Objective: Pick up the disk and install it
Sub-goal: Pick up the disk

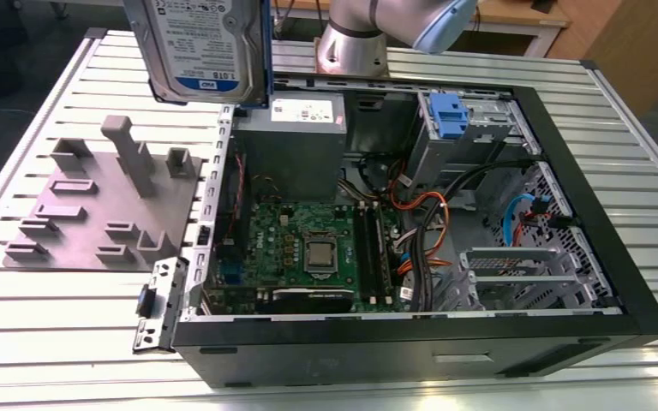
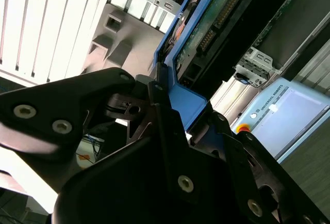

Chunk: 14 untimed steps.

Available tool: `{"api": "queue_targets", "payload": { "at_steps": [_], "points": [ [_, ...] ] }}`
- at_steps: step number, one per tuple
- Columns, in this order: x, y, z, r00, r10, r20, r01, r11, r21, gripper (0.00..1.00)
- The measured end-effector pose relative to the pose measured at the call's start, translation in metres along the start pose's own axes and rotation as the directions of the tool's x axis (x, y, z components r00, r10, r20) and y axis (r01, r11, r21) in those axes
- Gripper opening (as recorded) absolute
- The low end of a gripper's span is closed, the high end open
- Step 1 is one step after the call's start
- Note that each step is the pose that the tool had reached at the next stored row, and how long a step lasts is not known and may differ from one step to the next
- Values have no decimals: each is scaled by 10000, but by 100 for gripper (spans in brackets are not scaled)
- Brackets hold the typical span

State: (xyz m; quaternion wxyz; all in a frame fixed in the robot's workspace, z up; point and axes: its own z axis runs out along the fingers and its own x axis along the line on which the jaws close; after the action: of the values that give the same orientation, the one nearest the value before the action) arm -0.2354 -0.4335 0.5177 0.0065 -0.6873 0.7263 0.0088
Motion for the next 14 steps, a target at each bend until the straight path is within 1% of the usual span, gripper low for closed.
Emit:
{"api": "queue_targets", "payload": {
  "at_steps": [14],
  "points": [
    [-3, -47, 0, 10000, -1, 0, 1, 10000, -1, 36]
  ]
}}
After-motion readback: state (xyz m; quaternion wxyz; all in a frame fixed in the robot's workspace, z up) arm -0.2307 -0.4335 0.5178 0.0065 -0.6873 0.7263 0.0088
